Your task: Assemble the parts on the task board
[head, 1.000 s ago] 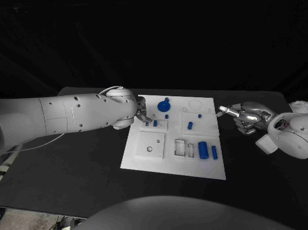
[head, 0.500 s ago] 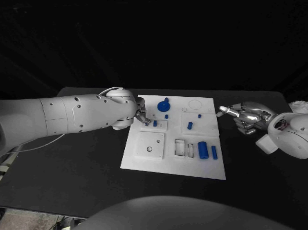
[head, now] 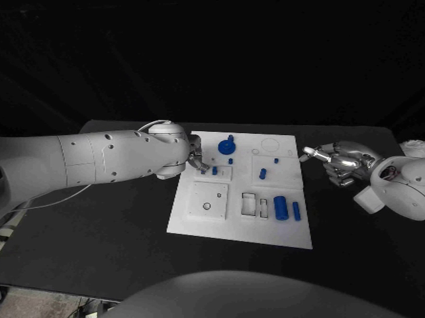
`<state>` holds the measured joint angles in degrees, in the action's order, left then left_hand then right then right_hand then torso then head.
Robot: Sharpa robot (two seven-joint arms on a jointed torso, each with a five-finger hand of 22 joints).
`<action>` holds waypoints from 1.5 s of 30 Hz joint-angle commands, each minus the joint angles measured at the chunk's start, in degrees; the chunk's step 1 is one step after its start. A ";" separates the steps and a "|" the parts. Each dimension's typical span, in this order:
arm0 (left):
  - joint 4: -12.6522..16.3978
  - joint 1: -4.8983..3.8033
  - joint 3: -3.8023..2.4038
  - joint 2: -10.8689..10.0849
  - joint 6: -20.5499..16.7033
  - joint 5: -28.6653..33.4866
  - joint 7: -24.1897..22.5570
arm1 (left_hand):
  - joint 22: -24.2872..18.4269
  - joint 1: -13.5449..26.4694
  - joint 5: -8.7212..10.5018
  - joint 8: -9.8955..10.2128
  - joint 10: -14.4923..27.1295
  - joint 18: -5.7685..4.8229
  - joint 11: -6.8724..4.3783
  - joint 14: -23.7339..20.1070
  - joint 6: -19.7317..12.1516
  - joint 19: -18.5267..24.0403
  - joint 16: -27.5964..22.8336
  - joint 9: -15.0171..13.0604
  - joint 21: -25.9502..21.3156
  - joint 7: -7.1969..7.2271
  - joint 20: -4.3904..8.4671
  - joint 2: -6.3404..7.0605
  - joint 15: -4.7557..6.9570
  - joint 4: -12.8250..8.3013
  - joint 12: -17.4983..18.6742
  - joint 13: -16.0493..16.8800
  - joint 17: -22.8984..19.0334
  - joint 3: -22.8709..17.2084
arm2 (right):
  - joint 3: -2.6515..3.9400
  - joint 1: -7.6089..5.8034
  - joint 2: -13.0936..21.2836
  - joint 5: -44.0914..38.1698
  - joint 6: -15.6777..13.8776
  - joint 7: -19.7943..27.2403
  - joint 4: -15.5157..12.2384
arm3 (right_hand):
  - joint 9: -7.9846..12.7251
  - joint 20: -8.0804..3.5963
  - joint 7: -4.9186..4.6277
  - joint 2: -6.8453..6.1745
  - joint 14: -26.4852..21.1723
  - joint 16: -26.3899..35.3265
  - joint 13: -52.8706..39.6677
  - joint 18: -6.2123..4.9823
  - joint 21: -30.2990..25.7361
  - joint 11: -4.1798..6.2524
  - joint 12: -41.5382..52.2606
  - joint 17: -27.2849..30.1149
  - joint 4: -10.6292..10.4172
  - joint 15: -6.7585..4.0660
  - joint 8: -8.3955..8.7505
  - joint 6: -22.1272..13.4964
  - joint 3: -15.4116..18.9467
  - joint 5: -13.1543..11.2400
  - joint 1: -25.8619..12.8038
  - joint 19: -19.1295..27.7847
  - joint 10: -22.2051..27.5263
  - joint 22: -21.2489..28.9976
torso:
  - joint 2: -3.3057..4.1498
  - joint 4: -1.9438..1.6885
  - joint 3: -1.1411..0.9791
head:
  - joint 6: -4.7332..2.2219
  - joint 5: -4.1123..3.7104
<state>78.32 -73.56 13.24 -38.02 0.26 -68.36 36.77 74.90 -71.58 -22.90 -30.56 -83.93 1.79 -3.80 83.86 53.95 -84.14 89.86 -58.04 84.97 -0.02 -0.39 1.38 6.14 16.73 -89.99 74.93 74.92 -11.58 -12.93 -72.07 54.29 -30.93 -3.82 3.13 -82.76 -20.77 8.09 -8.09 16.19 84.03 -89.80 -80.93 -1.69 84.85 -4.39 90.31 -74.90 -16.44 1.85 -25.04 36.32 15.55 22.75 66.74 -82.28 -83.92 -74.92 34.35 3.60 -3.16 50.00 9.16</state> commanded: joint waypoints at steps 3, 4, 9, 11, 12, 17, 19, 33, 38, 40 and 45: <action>0.13 0.05 -0.01 0.18 0.96 -0.34 -0.74 | 11.31 0.08 0.33 0.21 -6.07 -0.19 -0.13 6.14 0.06 -2.44 0.14 0.06 -0.36 0.05 0.34 -0.26 0.34 -0.05 -0.01 15.07 15.08 -0.19 | -0.01 0.05 -0.05 -0.23 0.88 0.30 0.01 | 0.07 -0.12 0.00 0.07 5.97 -0.20 -9.07 -0.22 0.07 0.61 -0.31 -15.10 0.18 -0.41 0.04 0.33 -0.32 0.28 0.72 -0.22 -6.08 -12.55 | -0.01 0.00 0.00 | 0.00 -0.07; 0.15 0.06 -0.01 0.18 0.98 -0.33 -0.75 | 11.31 0.08 0.33 0.21 -6.07 -0.19 -0.13 6.14 0.06 -2.44 0.14 0.06 -0.36 0.05 0.34 -0.26 0.34 -0.05 -0.01 15.07 15.08 -0.19 | -0.01 0.05 -0.05 -0.23 0.89 0.30 0.02 | 0.07 -0.12 0.00 0.07 5.97 -0.20 -9.07 -0.22 0.07 0.61 -0.31 -15.10 0.18 -0.41 0.04 0.33 -0.32 0.28 0.72 -0.22 -6.08 -12.55 | -0.01 0.00 0.00 | 0.00 -0.04; 0.10 0.09 -0.01 0.21 1.14 -0.30 -0.73 | 11.27 0.16 0.37 0.27 -6.07 -0.18 -0.11 6.14 0.02 -2.41 0.14 0.10 -0.41 0.01 0.33 -0.21 0.32 -0.04 -0.01 15.07 15.08 -0.40 | -0.01 0.05 -0.09 -0.23 0.89 0.33 0.07 | 0.07 -0.12 0.00 0.07 5.97 -0.20 -9.07 -0.22 0.07 0.61 -0.31 -15.10 0.18 -0.41 0.04 0.33 -0.32 0.28 0.72 -0.22 -6.08 -12.55 | -0.03 0.00 0.01 | 0.00 -0.03; 0.05 0.10 -0.01 0.22 1.24 -0.30 -0.69 | 11.27 0.16 0.37 0.27 -6.07 -0.18 -0.11 6.14 0.02 -2.41 0.14 0.10 -0.41 0.01 0.33 -0.21 0.32 -0.04 -0.01 15.07 15.08 -0.40 | -0.01 0.06 -0.10 -0.23 0.89 0.34 0.08 | 0.07 -0.12 0.00 0.07 5.97 -0.20 -9.07 -0.22 0.07 0.61 -0.31 -15.10 0.18 -0.41 0.04 0.33 -0.32 0.28 0.72 -0.22 -6.08 -12.55 | -0.02 0.00 0.00 | 0.00 -0.03; 0.02 0.11 -0.01 0.21 1.30 -0.29 -0.66 | 11.27 0.16 0.37 0.27 -6.07 -0.18 -0.11 6.14 0.02 -2.41 0.14 0.10 -0.41 0.01 0.33 -0.21 0.32 -0.04 -0.01 15.07 15.08 -0.40 | -0.01 0.06 -0.10 -0.23 0.88 0.34 0.09 | 0.07 -0.12 0.00 0.07 5.97 -0.20 -9.07 -0.22 0.07 0.61 -0.31 -15.10 0.18 -0.41 0.04 0.33 -0.32 0.28 0.72 -0.22 -6.08 -12.55 | -0.03 -0.01 0.00 | 0.00 -0.01; 0.00 0.14 -0.01 0.14 1.58 -0.27 -0.57 | 11.25 0.18 0.37 0.29 -6.07 -0.17 -0.10 6.14 0.01 -2.39 0.14 0.11 -0.45 0.00 0.32 -0.19 0.31 -0.05 -0.01 15.07 15.08 -0.47 | -0.01 0.07 -0.13 -0.23 0.89 0.35 0.14 | 0.07 -0.12 0.00 0.07 5.97 -0.20 -9.07 -0.22 0.07 0.61 -0.31 -15.10 0.18 -0.41 0.04 0.33 -0.32 0.28 0.72 -0.22 -6.08 -12.55 | -0.01 -0.03 -0.01 | 0.00 -0.02; -0.01 0.16 -0.01 0.14 1.63 -0.27 -0.57 | 11.25 0.18 0.37 0.29 -6.07 -0.17 -0.10 6.14 0.01 -2.39 0.14 0.11 -0.45 0.00 0.32 -0.19 0.31 -0.05 -0.01 15.07 15.08 -0.47 | -0.01 0.07 -0.15 -0.23 0.88 0.35 0.17 | 0.07 -0.12 0.00 0.07 5.97 -0.20 -9.07 -0.22 0.07 0.61 -0.31 -15.10 0.18 -0.41 0.04 0.33 -0.32 0.28 0.72 -0.22 -6.08 -12.55 | 0.00 -0.02 0.00 | 0.00 0.05; -0.59 0.44 -0.01 0.33 1.50 -0.45 -0.67 | 11.25 0.17 0.39 0.38 -6.07 -0.16 -0.07 6.14 -0.05 -2.38 0.14 0.16 -0.48 -0.02 0.30 -0.09 0.28 -0.11 -0.01 15.07 15.08 -0.88 | -0.01 0.08 -0.08 -0.23 0.88 0.33 0.12 | 0.07 -0.12 0.00 0.07 5.97 -0.20 -9.07 -0.22 0.07 0.61 -0.31 -15.10 0.18 -0.41 0.04 0.33 -0.32 0.28 0.72 -0.22 -6.08 -12.55 | 0.01 0.01 0.01 | 0.00 0.04; -0.83 0.60 -0.01 0.45 1.53 -0.51 -0.70 | 11.19 1.09 1.79 1.04 -6.07 -0.13 0.15 6.14 -0.43 -2.29 0.14 0.60 -0.65 -0.34 0.17 0.29 0.11 -0.04 -0.01 15.07 15.08 -1.70 | -0.01 0.08 -0.04 -0.23 0.89 0.33 0.11 | 0.07 -0.12 0.00 0.07 5.97 -0.20 -9.07 -0.22 0.07 0.61 -0.31 -15.10 0.18 -0.41 0.04 0.33 -0.32 0.28 0.72 -0.22 -6.08 -12.55 | -0.01 0.00 0.00 | 0.00 -0.02; -0.89 0.72 -0.01 0.50 1.52 -0.51 -0.74 | 11.16 1.94 3.55 1.77 -6.07 -0.12 0.36 6.14 -0.72 -2.25 0.14 1.11 -0.74 -0.58 0.05 0.37 -0.05 -0.04 -0.01 15.07 15.08 -2.03 | -0.01 0.08 -0.03 -0.23 0.91 0.34 0.10 | 0.07 -0.12 0.00 0.07 5.97 -0.20 -9.07 -0.22 0.07 0.61 -0.31 -15.10 0.18 -0.41 0.04 0.33 -0.32 0.28 0.72 -0.22 -6.08 -12.55 | -0.01 -0.01 0.00 | 0.00 -0.06; -0.99 0.98 -0.01 0.56 1.36 -0.44 -0.90 | 11.14 4.47 6.36 3.33 -6.07 -0.09 0.83 6.14 -0.87 -2.20 0.14 2.29 -0.91 -1.13 -0.34 0.67 -0.41 0.00 -0.01 15.07 15.08 -1.96 | -0.01 0.08 0.00 -0.23 0.94 0.26 0.08 | 0.09 -0.13 -0.01 0.03 5.97 -0.20 -9.07 -0.22 0.09 0.62 -0.31 -15.10 0.19 -0.42 0.04 0.37 -0.38 0.31 0.90 -0.24 -6.08 -12.56 | 0.01 -0.01 0.00 | 0.00 -0.11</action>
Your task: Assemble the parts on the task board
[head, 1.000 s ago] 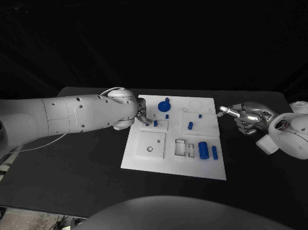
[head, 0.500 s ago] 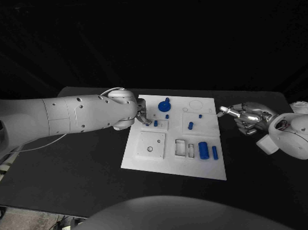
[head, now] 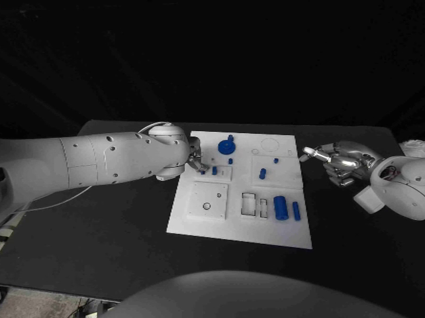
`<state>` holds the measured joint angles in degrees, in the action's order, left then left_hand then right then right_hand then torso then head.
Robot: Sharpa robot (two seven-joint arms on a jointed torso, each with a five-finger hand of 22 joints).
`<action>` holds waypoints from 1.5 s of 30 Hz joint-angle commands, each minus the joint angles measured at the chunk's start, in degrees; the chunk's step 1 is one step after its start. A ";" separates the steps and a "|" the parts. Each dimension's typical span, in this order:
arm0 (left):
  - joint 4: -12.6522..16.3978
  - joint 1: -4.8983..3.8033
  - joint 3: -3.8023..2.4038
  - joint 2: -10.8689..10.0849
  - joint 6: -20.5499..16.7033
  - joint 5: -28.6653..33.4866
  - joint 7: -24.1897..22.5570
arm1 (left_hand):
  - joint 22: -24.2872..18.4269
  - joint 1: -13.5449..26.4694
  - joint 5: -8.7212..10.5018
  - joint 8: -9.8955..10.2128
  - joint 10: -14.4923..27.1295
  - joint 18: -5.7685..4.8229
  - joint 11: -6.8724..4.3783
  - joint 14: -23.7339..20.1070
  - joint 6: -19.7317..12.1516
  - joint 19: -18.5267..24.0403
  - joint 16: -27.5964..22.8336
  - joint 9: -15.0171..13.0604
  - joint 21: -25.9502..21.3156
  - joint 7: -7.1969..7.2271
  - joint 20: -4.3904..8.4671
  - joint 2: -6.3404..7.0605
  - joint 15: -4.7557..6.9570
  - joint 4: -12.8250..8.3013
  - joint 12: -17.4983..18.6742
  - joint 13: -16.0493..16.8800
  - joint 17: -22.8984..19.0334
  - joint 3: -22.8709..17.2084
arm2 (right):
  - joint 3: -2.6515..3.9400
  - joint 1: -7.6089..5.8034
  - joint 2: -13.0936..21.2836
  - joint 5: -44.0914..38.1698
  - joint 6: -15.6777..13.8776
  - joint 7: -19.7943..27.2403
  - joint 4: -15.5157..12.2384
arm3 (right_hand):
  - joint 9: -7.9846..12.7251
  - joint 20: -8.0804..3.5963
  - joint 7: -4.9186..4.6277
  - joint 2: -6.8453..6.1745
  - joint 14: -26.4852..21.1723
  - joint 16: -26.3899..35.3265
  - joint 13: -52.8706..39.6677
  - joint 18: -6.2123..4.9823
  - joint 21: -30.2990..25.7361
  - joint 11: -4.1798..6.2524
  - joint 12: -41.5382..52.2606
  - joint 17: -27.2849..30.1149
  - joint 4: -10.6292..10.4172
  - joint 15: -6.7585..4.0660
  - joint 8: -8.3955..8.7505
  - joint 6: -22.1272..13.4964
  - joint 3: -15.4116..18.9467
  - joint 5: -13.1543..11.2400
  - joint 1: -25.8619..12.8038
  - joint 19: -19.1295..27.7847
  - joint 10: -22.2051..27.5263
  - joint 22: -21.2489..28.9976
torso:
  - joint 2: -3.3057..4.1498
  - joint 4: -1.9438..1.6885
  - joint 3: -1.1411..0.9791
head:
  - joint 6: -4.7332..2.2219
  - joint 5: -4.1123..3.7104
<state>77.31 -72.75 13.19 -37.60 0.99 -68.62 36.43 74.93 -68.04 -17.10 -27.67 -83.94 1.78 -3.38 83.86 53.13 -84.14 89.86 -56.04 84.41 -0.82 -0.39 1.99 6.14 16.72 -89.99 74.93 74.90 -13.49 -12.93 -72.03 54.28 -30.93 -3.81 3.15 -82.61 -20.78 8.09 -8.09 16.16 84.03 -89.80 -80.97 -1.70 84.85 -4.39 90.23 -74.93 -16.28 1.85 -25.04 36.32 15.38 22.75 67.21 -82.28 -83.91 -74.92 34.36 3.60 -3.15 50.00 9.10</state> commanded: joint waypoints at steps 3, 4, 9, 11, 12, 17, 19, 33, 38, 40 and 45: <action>0.00 0.25 0.04 0.14 0.55 -0.04 -0.72 | 11.11 2.46 0.90 0.97 -6.06 -0.08 0.59 6.14 0.15 -2.18 0.14 0.73 -0.43 -0.54 -0.50 0.31 -0.60 0.07 -0.01 15.07 15.10 0.43 | -0.01 0.04 0.03 -0.22 0.94 0.20 -0.07 | 0.10 -0.13 -0.01 0.05 5.97 -0.20 -9.03 -0.22 0.08 0.61 -0.23 -15.07 0.03 -0.42 0.04 0.37 -0.22 0.31 0.43 -0.23 -6.09 -12.56 | -0.01 -0.03 -0.01 | 0.00 -0.01; 0.00 0.26 0.04 0.14 0.54 0.02 -0.77 | 11.11 2.81 0.93 1.07 -6.06 -0.07 0.63 6.14 0.20 -2.18 0.14 0.81 -0.45 -0.58 -0.53 0.35 -0.64 0.08 -0.01 15.07 15.10 0.57 | -0.01 0.04 0.04 -0.22 0.95 0.19 -0.07 | 0.10 -0.13 -0.01 0.04 5.97 -0.20 -9.03 -0.22 0.07 0.61 -0.23 -15.07 0.03 -0.42 0.04 0.37 -0.23 0.32 0.44 -0.22 -6.09 -12.56 | -0.01 -0.03 -0.01 | 0.00 -0.03; 0.00 0.31 0.04 0.19 0.63 0.36 -1.08 | 11.13 4.18 1.22 1.45 -6.06 -0.06 0.75 6.14 0.45 -2.18 0.14 1.12 -0.49 -0.68 -0.64 0.57 -0.75 0.08 -0.01 15.07 15.10 1.20 | -0.01 0.05 -0.02 -0.22 0.97 0.16 -0.04 | 0.10 -0.13 -0.01 0.04 5.97 -0.20 -9.03 -0.22 0.08 0.62 -0.23 -15.07 0.03 -0.42 0.04 0.37 -0.23 0.32 0.47 -0.23 -6.09 -12.56 | -0.02 -0.01 0.00 | 0.00 0.01; 0.01 0.33 0.04 0.22 0.67 0.53 -1.19 | 11.13 4.21 1.23 1.46 -6.06 -0.06 0.75 6.14 0.45 -2.18 0.14 1.12 -0.49 -0.68 -0.65 0.58 -0.76 0.08 -0.01 15.07 15.10 1.22 | -0.01 0.05 -0.06 -0.22 0.97 0.18 -0.03 | 0.10 -0.13 -0.01 0.03 5.97 -0.20 -9.03 -0.22 0.08 0.62 -0.23 -15.07 0.03 -0.42 0.04 0.38 -0.23 0.32 0.47 -0.23 -6.09 -12.56 | -0.03 -0.01 0.00 | 0.00 0.08; 0.01 0.33 0.04 0.24 0.67 0.61 -1.24 | 11.13 4.21 1.23 1.46 -6.06 -0.06 0.75 6.14 0.45 -2.18 0.14 1.12 -0.49 -0.68 -0.65 0.58 -0.76 0.08 -0.01 15.07 15.10 1.22 | -0.01 0.05 -0.07 -0.22 0.98 0.18 -0.02 | 0.11 -0.13 -0.01 0.02 5.97 -0.20 -9.03 -0.22 0.08 0.62 -0.23 -15.07 0.05 -0.42 0.04 0.38 -0.25 0.34 0.51 -0.23 -6.09 -12.56 | -0.03 -0.01 -0.01 | 0.00 0.08; 0.03 0.36 0.04 0.25 0.59 0.82 -1.34 | 11.11 4.32 1.26 1.50 -6.06 -0.05 0.77 6.14 0.48 -2.16 0.14 1.16 -0.53 -0.68 -0.66 0.60 -0.77 0.07 -0.01 15.07 15.10 1.27 | -0.01 0.06 -0.10 -0.22 1.02 0.17 0.02 | 0.11 -0.13 -0.01 0.02 5.97 -0.20 -9.03 -0.22 0.08 0.62 -0.23 -15.07 0.05 -0.42 0.04 0.38 -0.25 0.34 0.51 -0.23 -6.09 -12.56 | -0.01 -0.02 -0.01 | 0.00 0.02; 0.02 0.36 0.04 0.22 0.54 0.86 -1.36 | 11.11 4.24 0.97 1.59 -6.06 -0.05 0.75 6.14 0.50 -2.15 0.14 1.22 -0.55 -0.62 -0.68 0.51 -0.77 -0.01 -0.01 15.07 15.10 1.20 | -0.01 0.06 -0.09 -0.22 1.01 0.16 0.02 | 0.11 -0.13 -0.01 0.02 5.97 -0.20 -9.03 -0.22 0.08 0.62 -0.23 -15.07 0.05 -0.42 0.04 0.38 -0.25 0.34 0.51 -0.23 -6.09 -12.56 | -0.01 -0.01 0.00 | 0.00 0.04; -0.10 0.37 0.04 0.05 0.06 0.93 -1.30 | 11.10 4.89 0.87 1.88 -6.06 -0.02 0.81 6.14 0.60 -2.12 0.14 1.42 -0.64 -0.73 -0.73 0.79 -0.81 0.09 -0.01 15.07 15.10 1.58 | -0.01 0.07 -0.13 -0.22 1.09 0.10 0.05 | 0.11 -0.13 -0.01 0.02 5.97 -0.20 -9.03 -0.22 0.08 0.62 -0.23 -15.07 0.05 -0.42 0.04 0.38 -0.25 0.34 0.51 -0.23 -6.09 -12.56 | -0.02 -0.01 0.00 | 0.00 0.07; -0.08 0.37 0.04 -0.17 -0.32 0.93 -0.98 | 11.10 6.97 2.00 2.28 -6.06 -0.01 0.94 6.14 0.82 -2.11 0.14 1.69 -0.73 -0.87 -0.84 1.25 -0.92 0.14 -0.01 15.07 15.10 2.69 | -0.01 0.08 -0.09 -0.22 1.11 0.03 0.06 | 0.11 -0.13 -0.01 0.02 5.97 -0.20 -9.03 -0.22 0.08 0.62 -0.23 -15.07 0.05 -0.42 0.04 0.38 -0.25 0.34 0.51 -0.23 -6.09 -12.56 | -0.01 -0.02 -0.01 | 0.00 0.06; -0.02 0.37 0.04 -0.35 -0.52 0.93 -0.81 | 11.09 8.19 3.24 2.49 -6.06 0.00 1.00 6.14 0.82 -2.09 0.14 1.80 -0.80 -0.94 -0.89 1.54 -0.97 0.14 -0.01 15.07 15.10 3.43 | -0.01 0.08 -0.08 -0.22 1.11 0.01 0.08 | 0.11 -0.13 -0.01 0.02 5.97 -0.20 -9.03 -0.22 0.08 0.62 -0.23 -15.07 0.05 -0.42 0.04 0.38 -0.25 0.34 0.51 -0.23 -6.09 -12.56 | -0.01 -0.01 0.00 | 0.00 0.04; 0.27 0.34 0.03 -0.93 -1.80 0.93 -0.93 | 11.07 10.44 2.19 2.79 -6.06 0.03 1.06 6.14 0.85 -2.05 0.14 1.85 -0.96 -1.02 -0.97 1.99 -1.01 0.15 -0.01 15.07 15.10 5.69 | -0.01 0.08 -0.16 -0.23 1.14 -0.07 0.14 | 0.11 -0.13 -0.01 0.02 5.97 -0.20 -9.03 -0.22 0.08 0.62 -0.23 -15.07 0.05 -0.42 0.04 0.38 -0.25 0.34 0.51 -0.23 -6.09 -12.56 | -0.03 -0.04 -0.01 | 0.00 -0.04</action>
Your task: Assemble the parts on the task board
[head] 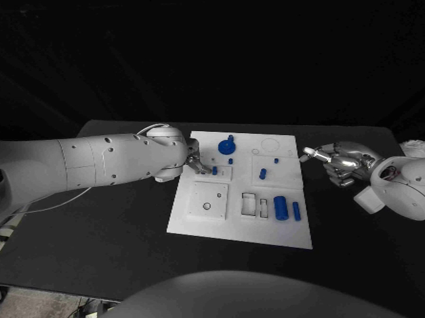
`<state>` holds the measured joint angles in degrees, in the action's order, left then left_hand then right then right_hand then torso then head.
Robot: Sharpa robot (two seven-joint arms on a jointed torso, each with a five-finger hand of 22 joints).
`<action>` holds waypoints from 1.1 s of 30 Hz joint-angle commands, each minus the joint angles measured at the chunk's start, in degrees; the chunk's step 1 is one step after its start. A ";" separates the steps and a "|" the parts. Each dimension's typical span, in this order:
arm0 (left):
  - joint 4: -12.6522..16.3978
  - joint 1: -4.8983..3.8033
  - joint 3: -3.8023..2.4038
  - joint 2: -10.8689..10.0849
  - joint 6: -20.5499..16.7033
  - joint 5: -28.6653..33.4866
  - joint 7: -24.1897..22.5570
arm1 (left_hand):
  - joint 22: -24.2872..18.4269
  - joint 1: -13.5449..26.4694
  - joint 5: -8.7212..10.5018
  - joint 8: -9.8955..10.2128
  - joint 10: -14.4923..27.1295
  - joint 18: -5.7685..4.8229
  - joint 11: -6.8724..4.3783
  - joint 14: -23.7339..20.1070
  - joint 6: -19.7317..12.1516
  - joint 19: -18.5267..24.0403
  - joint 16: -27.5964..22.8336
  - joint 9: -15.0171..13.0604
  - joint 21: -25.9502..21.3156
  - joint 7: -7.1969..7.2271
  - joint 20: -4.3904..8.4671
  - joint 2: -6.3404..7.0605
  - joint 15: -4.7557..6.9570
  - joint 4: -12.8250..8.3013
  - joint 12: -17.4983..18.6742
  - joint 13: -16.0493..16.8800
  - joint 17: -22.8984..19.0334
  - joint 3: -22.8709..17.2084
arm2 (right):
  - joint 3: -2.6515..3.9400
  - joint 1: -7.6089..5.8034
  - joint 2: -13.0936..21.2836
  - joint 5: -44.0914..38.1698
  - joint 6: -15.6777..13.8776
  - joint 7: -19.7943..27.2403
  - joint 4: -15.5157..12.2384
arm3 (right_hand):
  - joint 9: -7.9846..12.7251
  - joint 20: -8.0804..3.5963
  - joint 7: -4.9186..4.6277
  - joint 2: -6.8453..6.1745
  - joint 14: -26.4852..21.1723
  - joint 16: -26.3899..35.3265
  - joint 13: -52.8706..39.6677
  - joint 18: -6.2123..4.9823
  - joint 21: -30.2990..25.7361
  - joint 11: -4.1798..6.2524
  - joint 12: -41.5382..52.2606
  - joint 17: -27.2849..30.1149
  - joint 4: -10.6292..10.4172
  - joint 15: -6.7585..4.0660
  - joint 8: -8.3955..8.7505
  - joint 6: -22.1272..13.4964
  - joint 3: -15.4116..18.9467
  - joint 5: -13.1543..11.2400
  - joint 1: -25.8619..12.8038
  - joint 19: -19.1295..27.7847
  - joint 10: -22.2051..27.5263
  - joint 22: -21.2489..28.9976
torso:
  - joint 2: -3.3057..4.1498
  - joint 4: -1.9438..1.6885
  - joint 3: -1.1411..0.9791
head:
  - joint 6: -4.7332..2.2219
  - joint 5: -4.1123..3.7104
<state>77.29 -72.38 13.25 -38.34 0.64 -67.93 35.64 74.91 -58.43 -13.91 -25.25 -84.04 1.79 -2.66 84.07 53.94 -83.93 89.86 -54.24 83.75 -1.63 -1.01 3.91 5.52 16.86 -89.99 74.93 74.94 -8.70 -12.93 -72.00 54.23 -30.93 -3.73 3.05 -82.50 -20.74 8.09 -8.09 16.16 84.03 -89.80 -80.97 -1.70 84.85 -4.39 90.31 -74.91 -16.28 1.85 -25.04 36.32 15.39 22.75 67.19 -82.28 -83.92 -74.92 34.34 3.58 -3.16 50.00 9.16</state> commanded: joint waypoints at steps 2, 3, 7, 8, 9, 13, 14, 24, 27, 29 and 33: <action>0.45 -0.06 -0.03 -0.45 -2.14 0.24 -0.34 | 11.13 1.51 -2.46 0.50 -5.96 0.02 0.36 5.93 -0.04 -2.29 0.14 0.03 -0.30 -0.23 -0.36 0.09 -0.39 -0.06 -0.01 15.07 15.06 2.02 | -0.01 0.04 -0.17 -0.23 1.07 0.01 0.07 | 0.07 -0.13 -0.01 0.02 5.97 -0.20 -9.03 -0.22 0.08 0.62 -0.31 -15.09 0.05 -0.42 0.04 0.38 -0.25 0.34 0.53 -0.23 -6.08 -12.56 | -0.03 -0.02 -0.01 | 0.00 -0.01; 0.56 -0.08 -0.04 -0.59 -2.47 0.24 -0.42 | 11.15 1.74 -3.10 0.56 -5.96 0.02 0.37 5.93 -0.11 -2.31 0.14 0.02 -0.28 -0.24 -0.34 0.08 -0.42 -0.07 -0.01 15.07 15.06 2.49 | -0.01 0.04 -0.20 -0.23 1.08 0.00 0.09 | 0.07 -0.13 -0.01 0.02 5.97 -0.20 -9.03 -0.22 0.08 0.62 -0.31 -15.09 0.05 -0.42 0.04 0.38 -0.25 0.34 0.53 -0.23 -6.08 -12.56 | -0.02 -0.02 0.00 | 0.00 0.00; 0.91 -0.24 -0.07 -1.02 -3.62 0.24 -0.65 | 11.21 1.88 -4.64 0.77 -5.96 0.01 0.37 5.93 -0.80 -2.34 0.14 -0.14 -0.28 -0.39 -0.36 -0.24 -0.43 -0.10 -0.01 15.07 15.06 3.63 | -0.01 0.04 -0.31 -0.23 1.14 -0.07 0.15 | 0.07 -0.13 -0.01 0.02 5.97 -0.20 -9.03 -0.22 0.08 0.62 -0.31 -15.09 0.05 -0.42 0.04 0.38 -0.25 0.34 0.53 -0.23 -6.08 -12.56 | -0.02 -0.03 0.00 | 0.00 0.12; 0.98 -0.31 -0.08 -1.13 -3.93 0.24 -0.71 | 11.23 1.68 -5.65 0.78 -5.96 0.01 0.36 5.93 -1.05 -2.36 0.14 -0.25 -0.28 -0.40 -0.34 -0.43 -0.42 -0.10 -0.01 15.07 15.06 3.91 | -0.01 0.04 -0.35 -0.23 1.16 -0.09 0.18 | 0.07 -0.13 -0.01 0.02 5.97 -0.20 -9.03 -0.22 0.08 0.62 -0.31 -15.09 0.05 -0.42 0.04 0.38 -0.25 0.34 0.53 -0.23 -6.08 -12.56 | -0.02 -0.02 0.00 | 0.00 0.14; 1.05 -0.39 -0.09 -1.24 -4.22 0.24 -0.77 | 11.24 1.51 -6.59 0.76 -5.96 0.01 0.37 5.93 -1.21 -2.36 0.14 -0.34 -0.29 -0.40 -0.34 -0.61 -0.41 -0.10 -0.01 15.07 15.06 4.14 | -0.01 0.04 -0.38 -0.23 1.17 -0.11 0.20 | 0.07 -0.13 -0.01 0.02 5.97 -0.20 -9.03 -0.22 0.08 0.62 -0.31 -15.09 0.05 -0.42 0.04 0.38 -0.25 0.34 0.53 -0.23 -6.08 -12.56 | -0.02 -0.01 0.00 | 0.00 0.22; 1.31 -0.75 -0.13 -1.66 -5.31 0.27 -1.10 | 11.30 1.01 -10.34 0.62 -5.96 0.00 0.33 5.93 -1.49 -2.39 0.14 -0.66 -0.32 -0.37 -0.32 -1.30 -0.39 -0.07 -0.01 15.07 15.06 4.86 | -0.01 0.04 -0.47 -0.23 1.21 -0.15 0.26 | 0.07 -0.13 -0.01 0.02 5.97 -0.20 -9.03 -0.22 0.08 0.62 -0.31 -15.09 0.05 -0.42 0.04 0.38 -0.25 0.34 0.53 -0.23 -6.08 -12.56 | -0.02 0.01 -0.01 | 0.00 0.31; 1.34 -0.83 -0.13 -1.72 -5.48 0.31 -1.17 | 11.32 0.98 -11.08 0.61 -5.96 0.00 0.33 5.93 -1.51 -2.40 0.14 -0.69 -0.32 -0.37 -0.32 -1.42 -0.39 -0.06 -0.01 15.07 15.06 4.93 | -0.01 0.04 -0.48 -0.23 1.22 -0.15 0.27 | 0.07 -0.13 -0.01 0.02 5.97 -0.20 -9.03 -0.22 0.08 0.62 -0.31 -15.09 0.05 -0.42 0.04 0.38 -0.25 0.34 0.53 -0.23 -6.08 -12.56 | 0.00 0.01 0.00 | 0.00 0.33; 0.79 -2.38 -0.19 -1.73 -5.58 3.51 -2.22 | 11.47 -0.58 -20.02 0.86 -5.96 -0.02 0.39 5.93 -2.02 -2.46 0.14 -0.77 -0.34 -0.34 -0.36 -2.49 -0.45 -0.09 -0.01 15.07 15.06 4.51 | -0.01 0.05 -0.68 -0.23 1.37 -0.22 0.45 | 0.09 -0.14 0.00 -0.05 5.97 -0.20 -9.03 -0.22 0.08 0.62 -0.31 -15.09 0.10 -0.43 0.04 0.43 -0.34 0.38 0.78 -0.24 -6.08 -12.56 | 0.01 0.04 0.00 | 0.00 0.34; -0.19 -2.92 -0.20 -1.02 -3.78 5.00 -2.64 | 11.54 -1.32 -22.06 0.81 -5.96 -0.03 0.35 5.93 -1.87 -2.49 0.14 -0.79 -0.31 -0.26 -0.37 -2.23 -0.45 -0.14 -0.01 15.07 15.06 4.24 | -0.01 0.05 -0.72 -0.23 1.39 -0.21 0.43 | 0.09 -0.14 0.00 -0.05 5.97 -0.20 -9.03 -0.22 0.08 0.62 -0.31 -15.09 0.10 -0.43 0.04 0.43 -0.34 0.38 0.78 -0.24 -6.08 -12.56 | 0.04 0.02 0.00 | 0.00 0.39; -1.11 -3.25 -0.21 -0.39 -1.69 5.88 -2.89 | 11.59 -2.21 -23.90 0.67 -5.96 -0.03 0.30 5.93 -1.51 -2.49 0.14 -0.83 -0.31 -0.13 -0.36 -1.75 -0.43 -0.20 -0.01 15.07 15.06 3.96 | -0.01 0.05 -0.72 -0.23 1.38 -0.21 0.41 | 0.09 -0.14 0.00 -0.05 5.97 -0.20 -9.03 -0.22 0.08 0.62 -0.31 -15.09 0.10 -0.43 0.04 0.43 -0.34 0.38 0.78 -0.24 -6.08 -12.56 | 0.06 0.04 0.01 | 0.00 0.42; -3.36 -3.70 -0.24 1.15 3.35 7.30 -3.00 | 11.65 -4.62 -27.27 0.36 -5.96 -0.03 0.04 5.93 -0.61 -2.50 0.14 -0.91 -0.33 0.24 -0.23 -0.62 -0.23 -0.41 -0.01 15.07 15.06 3.23 | -0.01 0.05 -0.68 -0.23 1.35 -0.23 0.36 | 0.09 -0.14 0.00 -0.05 5.97 -0.20 -9.03 -0.22 0.09 0.62 -0.31 -15.09 0.10 -0.43 0.04 0.44 -0.35 0.39 0.79 -0.25 -6.08 -12.56 | 0.07 0.04 0.01 | 0.00 0.36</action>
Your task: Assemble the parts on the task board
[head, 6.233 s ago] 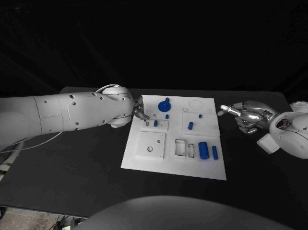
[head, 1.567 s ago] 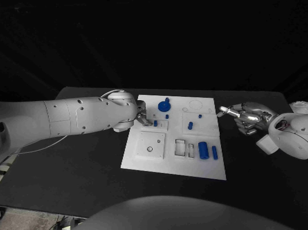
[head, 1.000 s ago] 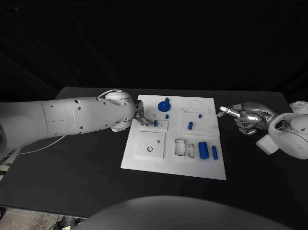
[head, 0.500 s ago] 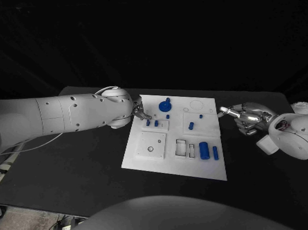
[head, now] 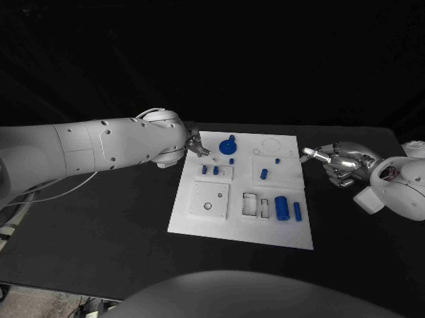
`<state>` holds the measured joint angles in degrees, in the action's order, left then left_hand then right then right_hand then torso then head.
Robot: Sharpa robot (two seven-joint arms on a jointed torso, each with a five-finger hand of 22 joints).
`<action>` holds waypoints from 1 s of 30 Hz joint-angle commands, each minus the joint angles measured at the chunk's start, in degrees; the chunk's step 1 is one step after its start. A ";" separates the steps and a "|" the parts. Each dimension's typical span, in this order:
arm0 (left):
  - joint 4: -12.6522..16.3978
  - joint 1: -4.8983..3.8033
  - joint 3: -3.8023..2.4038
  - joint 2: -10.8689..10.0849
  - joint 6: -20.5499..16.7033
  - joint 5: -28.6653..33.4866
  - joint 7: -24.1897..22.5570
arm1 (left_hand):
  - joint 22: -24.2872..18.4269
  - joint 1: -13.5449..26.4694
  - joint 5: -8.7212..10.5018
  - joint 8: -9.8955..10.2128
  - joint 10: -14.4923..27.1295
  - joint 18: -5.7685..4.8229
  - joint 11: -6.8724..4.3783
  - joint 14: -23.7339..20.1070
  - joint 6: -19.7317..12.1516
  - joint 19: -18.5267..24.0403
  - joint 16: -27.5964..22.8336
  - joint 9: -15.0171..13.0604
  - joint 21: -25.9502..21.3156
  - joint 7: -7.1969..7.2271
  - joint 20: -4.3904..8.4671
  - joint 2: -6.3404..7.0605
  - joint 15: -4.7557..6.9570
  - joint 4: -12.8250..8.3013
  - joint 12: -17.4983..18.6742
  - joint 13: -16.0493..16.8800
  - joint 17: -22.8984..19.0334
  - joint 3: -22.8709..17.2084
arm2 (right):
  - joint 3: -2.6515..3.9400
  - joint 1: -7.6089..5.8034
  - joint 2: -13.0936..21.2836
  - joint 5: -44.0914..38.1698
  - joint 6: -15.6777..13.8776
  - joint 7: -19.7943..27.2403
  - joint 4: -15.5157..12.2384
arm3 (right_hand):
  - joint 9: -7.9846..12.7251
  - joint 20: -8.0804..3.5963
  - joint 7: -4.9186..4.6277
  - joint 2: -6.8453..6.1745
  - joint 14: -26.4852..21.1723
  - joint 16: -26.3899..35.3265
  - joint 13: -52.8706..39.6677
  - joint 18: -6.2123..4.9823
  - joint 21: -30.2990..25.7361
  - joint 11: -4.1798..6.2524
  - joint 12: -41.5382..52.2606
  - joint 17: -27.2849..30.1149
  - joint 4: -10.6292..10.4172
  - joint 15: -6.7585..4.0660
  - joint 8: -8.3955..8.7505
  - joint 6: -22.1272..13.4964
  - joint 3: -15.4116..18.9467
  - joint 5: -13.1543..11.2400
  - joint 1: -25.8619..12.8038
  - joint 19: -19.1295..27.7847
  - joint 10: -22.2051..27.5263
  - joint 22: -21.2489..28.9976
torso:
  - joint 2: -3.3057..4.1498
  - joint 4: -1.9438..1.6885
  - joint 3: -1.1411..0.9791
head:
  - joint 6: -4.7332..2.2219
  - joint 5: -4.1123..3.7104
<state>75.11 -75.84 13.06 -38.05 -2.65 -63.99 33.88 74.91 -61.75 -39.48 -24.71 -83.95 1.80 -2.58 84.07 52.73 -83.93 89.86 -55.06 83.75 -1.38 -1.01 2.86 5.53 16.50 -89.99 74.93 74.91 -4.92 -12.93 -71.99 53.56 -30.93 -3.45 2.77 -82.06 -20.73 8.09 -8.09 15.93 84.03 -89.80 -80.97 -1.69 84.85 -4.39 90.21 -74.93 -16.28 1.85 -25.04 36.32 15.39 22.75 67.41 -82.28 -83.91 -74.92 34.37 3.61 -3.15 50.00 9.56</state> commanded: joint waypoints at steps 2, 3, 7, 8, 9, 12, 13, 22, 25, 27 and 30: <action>-2.61 -0.35 -0.07 1.81 9.23 4.36 -1.11 | 11.73 -2.04 -2.85 -0.22 -6.05 -0.05 -0.13 5.93 0.83 -2.54 0.14 -0.09 -0.27 0.07 -0.17 0.82 -0.17 0.00 -0.01 15.07 15.09 -0.79 | -0.01 0.04 0.02 -0.22 1.04 0.04 -0.14 | 0.09 -0.14 0.00 0.19 5.97 -0.20 -9.03 -0.21 0.12 0.62 -0.21 -15.07 0.10 -0.44 0.04 0.45 -0.37 0.39 0.62 -0.28 -6.09 -12.57 | 0.06 0.04 0.02 | 0.00 0.01; -3.36 -0.39 -0.08 2.30 10.49 4.85 -1.03 | 11.76 -2.27 -3.32 -0.24 -6.05 -0.07 -0.16 5.93 0.94 -2.57 0.14 -0.09 -0.22 0.10 -0.14 0.98 -0.14 0.01 -0.01 15.07 15.09 -0.87 | -0.01 0.04 0.05 -0.22 1.03 0.04 -0.18 | 0.09 -0.14 0.00 0.19 5.97 -0.20 -9.03 -0.21 0.12 0.62 -0.21 -15.07 0.10 -0.44 0.04 0.45 -0.37 0.39 0.62 -0.28 -6.09 -12.57 | 0.05 0.03 0.02 | 0.00 0.00; -5.99 -0.47 -0.12 3.97 14.21 5.90 -0.67 | 11.83 -2.57 -4.20 -0.21 -6.05 -0.09 -0.20 5.93 1.11 -2.62 0.14 -0.05 -0.14 0.11 -0.09 1.42 -0.10 0.06 -0.01 15.07 15.09 -0.91 | 0.00 0.04 0.13 -0.22 1.01 0.03 -0.31 | 0.09 -0.14 0.00 0.19 5.97 -0.20 -9.03 -0.21 0.12 0.62 -0.21 -15.07 0.10 -0.44 0.04 0.45 -0.37 0.39 0.62 -0.28 -6.09 -12.57 | 0.09 0.02 0.00 | 0.00 -0.08; -6.63 -0.48 -0.12 4.36 14.92 6.06 -0.60 | 11.86 -2.51 -4.26 -0.21 -6.05 -0.11 -0.19 5.93 1.14 -2.65 0.14 -0.04 -0.10 0.09 -0.08 1.57 -0.10 0.09 -0.01 15.07 15.09 -0.84 | 0.00 0.04 0.16 -0.22 1.00 0.02 -0.34 | 0.09 -0.14 0.00 0.19 5.97 -0.20 -9.03 -0.21 0.12 0.62 -0.21 -15.07 0.10 -0.44 0.04 0.45 -0.37 0.39 0.62 -0.28 -6.09 -12.57 | 0.07 0.02 0.01 | 0.00 -0.09; -7.18 -0.49 -0.14 4.71 15.47 6.17 -0.55 | 11.88 -2.47 -4.33 -0.20 -6.05 -0.11 -0.19 5.93 1.18 -2.66 0.14 -0.03 -0.07 0.08 -0.08 1.68 -0.10 0.11 -0.01 15.07 15.09 -0.78 | 0.00 0.04 0.19 -0.22 0.99 0.03 -0.38 | 0.09 -0.14 0.00 0.19 5.97 -0.20 -9.03 -0.21 0.12 0.62 -0.21 -15.07 0.10 -0.44 0.04 0.45 -0.37 0.39 0.62 -0.28 -6.09 -12.57 | 0.08 0.01 0.02 | 0.00 -0.12; -8.42 -0.50 -0.18 5.45 16.26 6.14 -0.54 | 11.95 -2.31 -4.53 -0.28 -6.05 -0.14 -0.19 5.93 1.41 -2.73 0.14 -0.06 0.04 0.11 -0.07 1.84 -0.09 0.17 -0.01 15.07 15.09 -0.68 | 0.00 0.04 0.27 -0.22 0.97 0.04 -0.47 | 0.09 -0.14 0.00 0.19 5.97 -0.20 -9.03 -0.21 0.12 0.62 -0.21 -15.07 0.10 -0.44 0.04 0.45 -0.37 0.39 0.62 -0.28 -6.09 -12.57 | 0.06 0.00 0.00 | 0.00 -0.19; -8.73 -0.50 -0.19 5.63 16.40 5.99 -0.54 | 11.97 -2.26 -4.70 -0.46 -6.05 -0.15 -0.23 5.93 1.65 -2.76 0.14 -0.16 0.07 0.18 -0.05 1.90 -0.08 0.16 -0.01 15.07 15.09 -0.64 | 0.00 0.04 0.29 -0.22 0.97 0.04 -0.49 | 0.09 -0.14 0.00 0.19 5.97 -0.20 -9.03 -0.21 0.12 0.62 -0.21 -15.07 0.10 -0.44 0.04 0.45 -0.37 0.39 0.62 -0.28 -6.09 -12.57 | 0.05 0.00 0.00 | 0.00 -0.16; -9.92 -0.49 -0.22 6.36 16.83 5.31 -0.70 | 11.98 -2.15 -4.91 -0.70 -6.05 -0.14 -0.28 5.93 1.93 -2.75 0.14 -0.33 0.05 0.27 -0.03 1.92 -0.04 0.19 -0.01 15.07 15.09 -0.60 | 0.00 0.04 0.28 -0.22 1.00 0.12 -0.50 | 0.09 -0.14 0.00 0.19 5.97 -0.20 -9.03 -0.21 0.12 0.62 -0.21 -15.07 0.10 -0.44 0.04 0.45 -0.37 0.39 0.62 -0.28 -6.09 -12.57 | -0.07 -0.02 0.01 | 0.00 -0.03; -10.07 -0.48 -0.21 6.55 17.27 5.26 -0.76 | 11.94 -2.13 -4.93 -0.72 -6.05 -0.12 -0.29 5.93 1.94 -2.71 0.14 -0.34 -0.04 0.27 -0.02 1.90 -0.04 0.20 -0.01 15.07 15.09 -0.60 | 0.00 0.04 0.25 -0.22 1.00 0.18 -0.50 | 0.09 -0.15 0.02 0.19 5.97 -0.20 -9.03 -0.19 0.16 0.63 -0.21 -15.07 0.09 -0.44 0.02 0.51 -0.40 0.40 0.69 -0.35 -6.09 -12.60 | -0.07 -0.01 0.02 | 0.00 0.11; -10.16 -0.47 -0.21 6.72 17.79 5.24 -0.77 | 11.94 -2.13 -4.93 -0.72 -6.05 -0.12 -0.29 5.93 1.94 -2.71 0.14 -0.34 -0.04 0.27 -0.02 1.90 -0.04 0.20 -0.01 15.07 15.09 -0.60 | 0.00 0.04 0.23 -0.22 1.02 0.20 -0.49 | 0.09 -0.15 0.02 0.19 5.97 -0.20 -9.03 -0.19 0.17 0.63 -0.21 -15.07 0.09 -0.44 0.02 0.51 -0.41 0.40 0.70 -0.37 -6.09 -12.60 | -0.03 -0.01 0.00 | 0.00 0.13; -10.32 -0.47 -0.20 6.90 18.37 5.25 -0.80 | 11.95 -2.11 -4.95 -0.73 -6.05 -0.13 -0.29 5.93 1.96 -2.72 0.14 -0.36 -0.02 0.27 -0.02 1.89 -0.04 0.20 -0.01 15.07 15.09 -0.60 | 0.00 0.04 0.23 -0.22 1.03 0.21 -0.48 | 0.09 -0.15 0.02 0.19 5.97 -0.20 -9.03 -0.19 0.17 0.63 -0.21 -15.07 0.09 -0.44 0.02 0.51 -0.41 0.40 0.70 -0.37 -6.09 -12.60 | -0.01 0.01 0.01 | 0.00 0.16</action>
<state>64.84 -76.26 12.89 -31.35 13.40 -58.96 33.60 74.91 -64.07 -44.05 -25.07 -83.94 1.79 -2.58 84.07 54.25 -83.93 89.86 -55.33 83.76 -1.10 -1.01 4.21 5.53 16.43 -89.99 74.93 74.91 -5.56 -12.93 -71.99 53.83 -30.93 -3.40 2.70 -82.47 -20.70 8.09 -8.09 16.19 84.03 -89.80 -81.00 -1.69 84.85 -4.39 90.31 -74.93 -16.29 1.85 -25.04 36.32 15.39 22.97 67.65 -82.28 -83.91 -74.92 34.32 3.60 -3.15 50.00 9.67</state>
